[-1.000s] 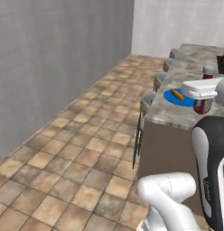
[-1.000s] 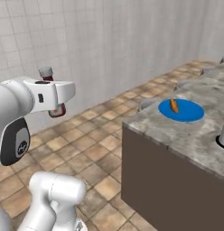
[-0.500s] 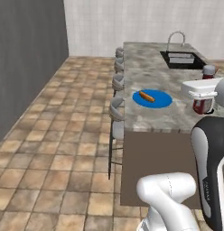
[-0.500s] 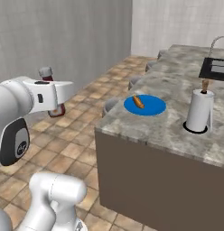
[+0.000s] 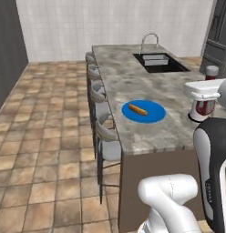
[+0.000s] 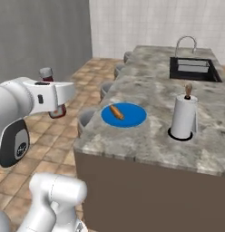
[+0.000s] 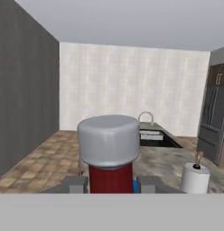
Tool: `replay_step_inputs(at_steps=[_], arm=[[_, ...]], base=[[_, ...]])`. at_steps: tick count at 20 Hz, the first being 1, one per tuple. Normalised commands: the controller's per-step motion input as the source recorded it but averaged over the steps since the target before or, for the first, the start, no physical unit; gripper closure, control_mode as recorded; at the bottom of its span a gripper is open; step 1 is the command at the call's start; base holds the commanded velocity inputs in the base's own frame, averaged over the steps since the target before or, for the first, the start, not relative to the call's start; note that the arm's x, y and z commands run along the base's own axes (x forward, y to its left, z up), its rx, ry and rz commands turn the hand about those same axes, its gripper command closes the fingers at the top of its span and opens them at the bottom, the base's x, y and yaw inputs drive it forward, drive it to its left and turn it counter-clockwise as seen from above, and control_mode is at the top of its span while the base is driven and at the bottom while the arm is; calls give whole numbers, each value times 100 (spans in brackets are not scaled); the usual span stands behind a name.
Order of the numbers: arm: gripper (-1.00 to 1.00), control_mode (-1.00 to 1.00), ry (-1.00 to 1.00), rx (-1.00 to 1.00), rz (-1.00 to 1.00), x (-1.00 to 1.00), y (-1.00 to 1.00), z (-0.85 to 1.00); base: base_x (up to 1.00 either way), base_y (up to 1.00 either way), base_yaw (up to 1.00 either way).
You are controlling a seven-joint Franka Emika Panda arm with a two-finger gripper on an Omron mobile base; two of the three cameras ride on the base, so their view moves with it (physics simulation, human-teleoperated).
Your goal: Move the hot dog bun to the plate on the dining table and place the condiment next to that plate. Then navigate to the fridge and take the sausage and place it on the plate as well.
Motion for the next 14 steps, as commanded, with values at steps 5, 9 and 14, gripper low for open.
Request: replay_step_inputs(at_steps=[5, 9, 14], arm=[[100, 100, 0, 0, 0, 0, 0, 0], [100, 100, 0, 0, 0, 0, 0, 0], [100, 100, 0, 0, 0, 0, 0, 0]], base=[[45, 45, -27], [35, 18, -18], [47, 0, -5]])
